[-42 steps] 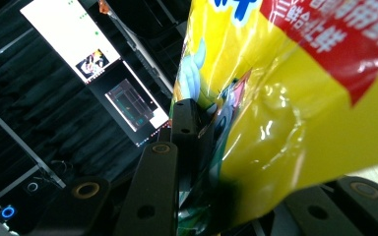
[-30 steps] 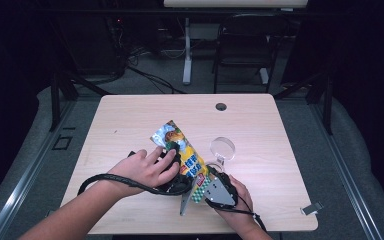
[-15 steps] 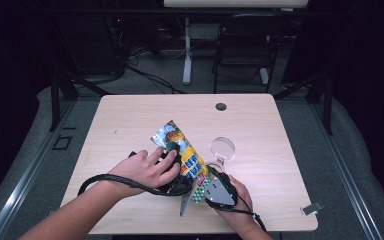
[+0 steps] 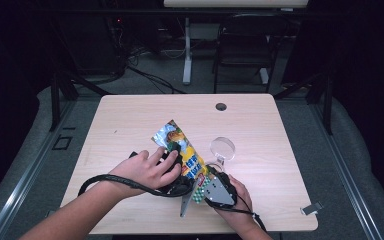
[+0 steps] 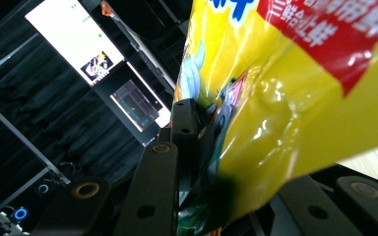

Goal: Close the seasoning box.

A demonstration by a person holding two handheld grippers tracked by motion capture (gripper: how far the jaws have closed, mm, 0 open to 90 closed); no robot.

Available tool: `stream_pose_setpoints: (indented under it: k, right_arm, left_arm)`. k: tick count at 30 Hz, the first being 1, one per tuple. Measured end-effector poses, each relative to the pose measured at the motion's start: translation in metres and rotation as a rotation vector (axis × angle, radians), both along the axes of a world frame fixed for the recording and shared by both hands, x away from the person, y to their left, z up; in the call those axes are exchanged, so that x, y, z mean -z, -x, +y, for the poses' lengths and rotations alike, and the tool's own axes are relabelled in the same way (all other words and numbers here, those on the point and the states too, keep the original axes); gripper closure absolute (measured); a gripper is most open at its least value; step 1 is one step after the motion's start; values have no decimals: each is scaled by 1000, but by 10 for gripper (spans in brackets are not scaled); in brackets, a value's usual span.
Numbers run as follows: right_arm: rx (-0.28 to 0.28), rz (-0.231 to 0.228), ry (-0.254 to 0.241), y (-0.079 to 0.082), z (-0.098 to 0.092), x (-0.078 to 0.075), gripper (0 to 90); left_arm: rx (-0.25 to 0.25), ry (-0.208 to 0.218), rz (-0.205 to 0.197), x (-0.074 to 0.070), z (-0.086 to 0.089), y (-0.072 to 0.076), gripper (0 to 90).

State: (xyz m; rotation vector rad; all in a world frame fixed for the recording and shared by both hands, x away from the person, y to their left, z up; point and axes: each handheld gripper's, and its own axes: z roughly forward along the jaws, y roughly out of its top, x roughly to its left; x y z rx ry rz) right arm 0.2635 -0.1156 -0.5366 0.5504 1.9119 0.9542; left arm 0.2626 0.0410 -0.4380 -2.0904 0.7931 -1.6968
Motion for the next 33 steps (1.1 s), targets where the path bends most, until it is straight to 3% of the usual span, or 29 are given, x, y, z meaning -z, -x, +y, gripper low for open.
stream_pose_setpoints:
  k: [33]
  right_arm:
    - [0,1,-8,1,0,-1,706]
  left_arm:
    - [3,-2,-2,-3,-2,1,794]
